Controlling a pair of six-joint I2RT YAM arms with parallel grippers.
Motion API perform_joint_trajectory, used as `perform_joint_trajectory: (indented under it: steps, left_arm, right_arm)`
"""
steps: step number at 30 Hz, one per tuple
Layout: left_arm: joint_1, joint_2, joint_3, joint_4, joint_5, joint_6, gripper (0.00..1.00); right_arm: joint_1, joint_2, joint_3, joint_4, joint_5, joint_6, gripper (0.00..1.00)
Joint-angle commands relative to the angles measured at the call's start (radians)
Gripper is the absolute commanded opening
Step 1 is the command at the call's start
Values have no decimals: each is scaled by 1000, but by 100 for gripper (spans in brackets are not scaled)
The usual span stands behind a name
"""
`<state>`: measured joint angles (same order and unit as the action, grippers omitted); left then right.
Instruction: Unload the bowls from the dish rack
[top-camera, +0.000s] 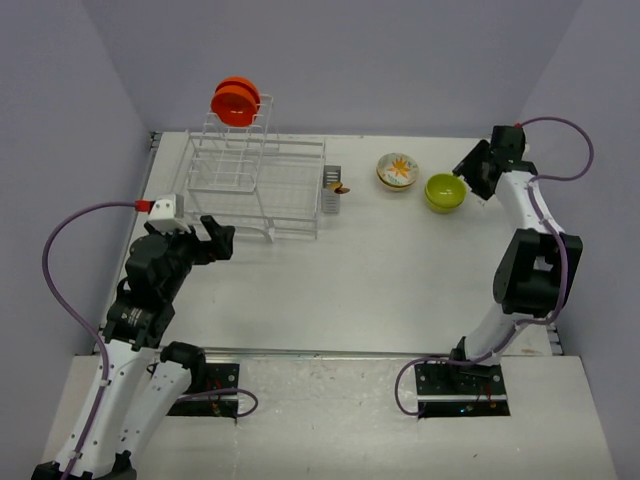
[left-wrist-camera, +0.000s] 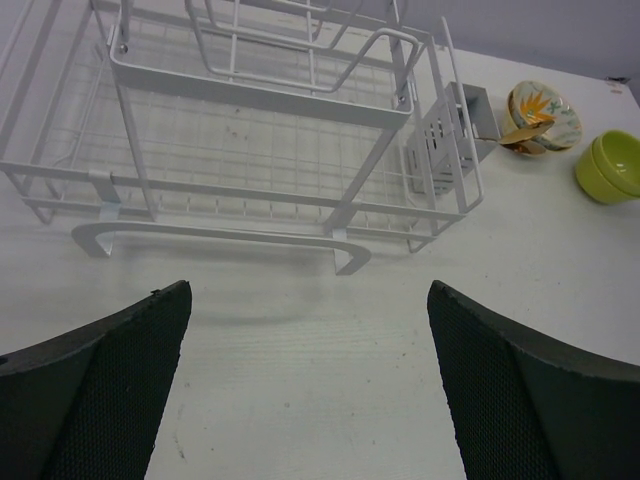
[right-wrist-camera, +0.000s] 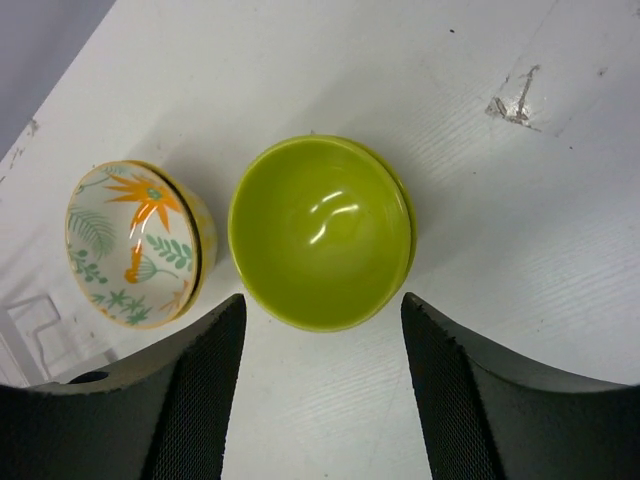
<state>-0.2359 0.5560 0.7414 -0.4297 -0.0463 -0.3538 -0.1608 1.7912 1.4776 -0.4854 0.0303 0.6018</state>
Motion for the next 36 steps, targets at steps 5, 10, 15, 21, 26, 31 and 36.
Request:
perform_joint_trajectory:
  steps: [5, 10, 15, 21, 26, 31, 36]
  left_arm:
    - [9, 120, 87, 77, 103, -200, 100]
    - [9, 244, 228, 159, 46, -370, 100]
    - [9, 496, 479, 187, -81, -526, 100]
    - [13, 697, 639, 290, -253, -740, 100]
    - [18, 875, 778, 318, -309, -836, 100]
    - [29, 1038, 926, 243, -317, -890, 100]
    - [47, 1122, 992, 252, -329, -907, 91]
  right_arm:
    - [55, -450, -355, 132, -84, 24, 68]
    - [60, -887, -690, 281, -242, 58, 91]
    - [58, -978, -721, 265, -340, 1, 98]
    - [56, -842, -712, 291, -431, 7, 98]
    - [53, -817, -706, 300, -457, 9, 97]
    - [49, -846, -714, 312, -460, 12, 97]
    - [47, -852, -715, 314, -463, 12, 97]
